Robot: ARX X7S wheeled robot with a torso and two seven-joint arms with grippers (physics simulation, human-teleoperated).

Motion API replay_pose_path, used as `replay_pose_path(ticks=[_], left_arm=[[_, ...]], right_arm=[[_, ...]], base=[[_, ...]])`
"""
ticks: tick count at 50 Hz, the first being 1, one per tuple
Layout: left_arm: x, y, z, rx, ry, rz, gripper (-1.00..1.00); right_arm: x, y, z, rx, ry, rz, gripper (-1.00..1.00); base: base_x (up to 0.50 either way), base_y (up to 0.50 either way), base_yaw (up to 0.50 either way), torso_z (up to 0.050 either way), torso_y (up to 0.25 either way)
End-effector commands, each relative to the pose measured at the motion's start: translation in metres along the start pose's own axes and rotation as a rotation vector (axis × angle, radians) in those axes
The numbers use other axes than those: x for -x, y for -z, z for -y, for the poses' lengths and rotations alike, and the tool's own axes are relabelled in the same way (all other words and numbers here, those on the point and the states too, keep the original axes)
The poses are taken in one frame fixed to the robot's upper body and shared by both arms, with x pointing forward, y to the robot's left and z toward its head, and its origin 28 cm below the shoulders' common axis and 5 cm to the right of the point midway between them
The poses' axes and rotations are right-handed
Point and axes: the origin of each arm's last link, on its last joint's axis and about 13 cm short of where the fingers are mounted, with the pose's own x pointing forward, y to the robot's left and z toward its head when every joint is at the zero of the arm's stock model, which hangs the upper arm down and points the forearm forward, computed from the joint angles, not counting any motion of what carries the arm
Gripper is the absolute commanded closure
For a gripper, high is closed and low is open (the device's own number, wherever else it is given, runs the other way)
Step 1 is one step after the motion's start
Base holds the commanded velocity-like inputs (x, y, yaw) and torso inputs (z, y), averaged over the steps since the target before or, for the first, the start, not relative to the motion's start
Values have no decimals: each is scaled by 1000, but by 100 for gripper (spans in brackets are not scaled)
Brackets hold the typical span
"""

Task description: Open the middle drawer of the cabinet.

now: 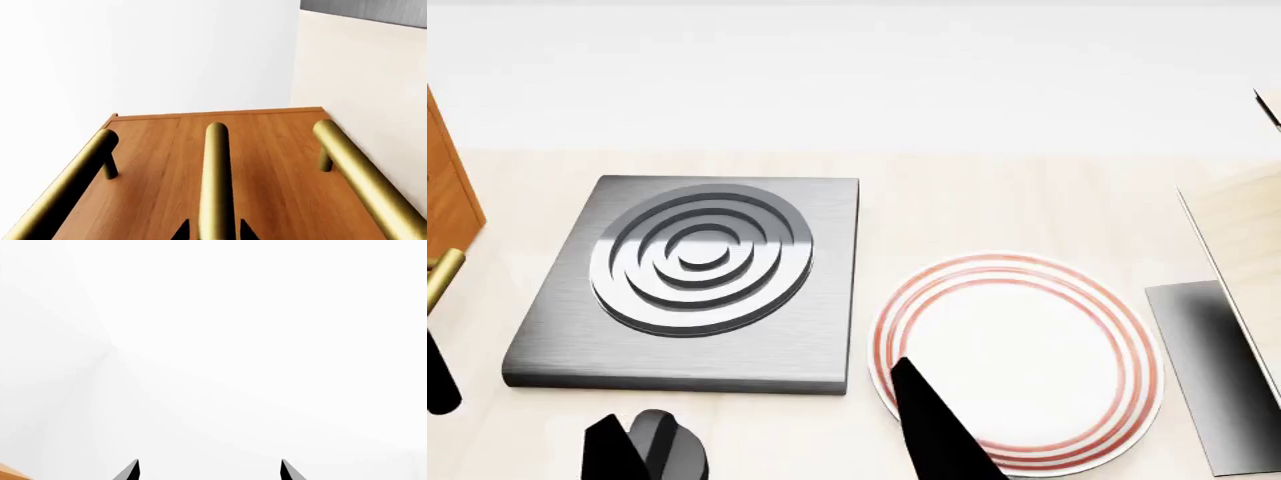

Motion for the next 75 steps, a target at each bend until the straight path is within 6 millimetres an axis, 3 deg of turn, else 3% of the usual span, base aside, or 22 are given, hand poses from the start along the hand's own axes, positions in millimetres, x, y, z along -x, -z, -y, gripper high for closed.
replay_pose_path(ticks=[1,16,28,49,73,74,75], left_arm=[[-3,-7,0,53,4,-1,100],[-3,-9,1,21,-19,6,100],[1,-24,-22,91,-78,65,100],[14,-54,-54,61,-132,132,100],[18,-64,-51,77,-123,170,100],[18,-64,-51,75,-125,170,-100],[18,-64,-50,83,-122,168,-100]], right_arm=[[-1,1,2,29,4,-7,-100],[-1,0,1,27,-7,-6,-100],[-1,0,1,26,-10,-5,-100],[0,-1,1,23,-10,-5,-100],[1,-1,1,25,-13,-6,-100],[1,-1,1,25,-13,-5,-100],[1,-1,1,24,-13,-6,-100]], base=[[0,0,0,0,0],[0,0,0,0,1],[0,0,0,0,2],[0,0,0,0,5],[0,0,0,2,7],[0,0,0,0,0],[0,0,0,0,10]])
